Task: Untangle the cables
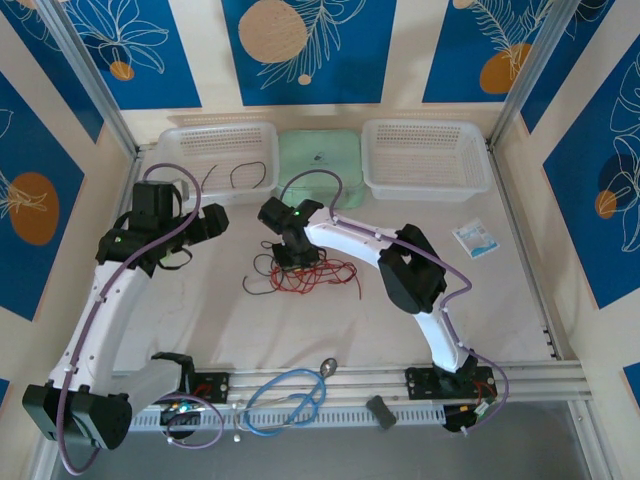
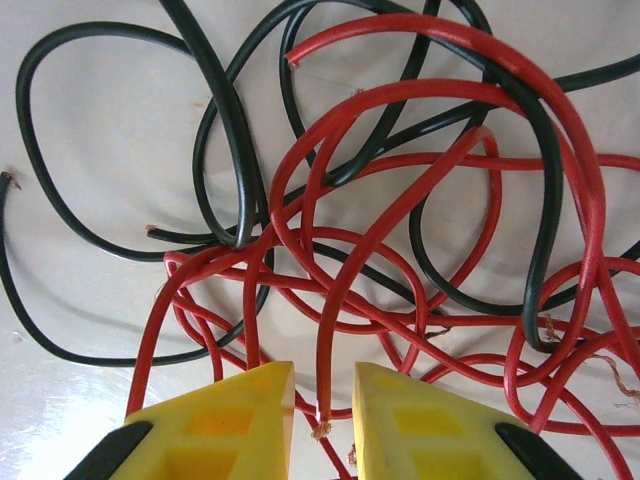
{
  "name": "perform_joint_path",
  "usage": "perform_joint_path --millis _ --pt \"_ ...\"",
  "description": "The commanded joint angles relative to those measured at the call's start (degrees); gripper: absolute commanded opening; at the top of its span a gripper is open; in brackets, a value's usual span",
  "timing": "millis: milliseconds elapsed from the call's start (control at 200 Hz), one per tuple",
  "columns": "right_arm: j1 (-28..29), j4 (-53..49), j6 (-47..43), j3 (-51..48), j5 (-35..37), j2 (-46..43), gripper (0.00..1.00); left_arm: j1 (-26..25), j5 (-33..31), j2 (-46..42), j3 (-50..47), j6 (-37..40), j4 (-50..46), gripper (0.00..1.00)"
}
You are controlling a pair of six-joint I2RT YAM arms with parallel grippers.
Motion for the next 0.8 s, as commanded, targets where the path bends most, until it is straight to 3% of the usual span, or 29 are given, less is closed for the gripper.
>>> perform_joint_path --millis 0,165,390,585,795 --pt "-0.3 0.1 0.2 0.8 -0.7 1.0 0.19 -0.4 0.5 -1.0 0.0 0.4 -1.1 0.92" --pt "-0.3 -0.2 0.6 1.1 -0.2 0.4 0.0 -0.4 0.5 -1.2 0.0 0.5 -1.4 0.92" --pt "-0.4 -0.8 0.2 -0.8 2.1 -8.4 0.0 -1.8 2.4 -2.4 -2.8 0.4 0.2 0.82" --pt "-1.6 -0.9 -1.3 -2.3 1.0 -19.4 0.0 -8.6 3.2 -3.5 -9.8 -0.5 6.9 0.78" --pt "-4.4 -0.8 -1.9 -3.2 -5.4 -27.3 0.0 -19.2 -1.1 -0.1 -14.1 -3.7 13.5 0.76"
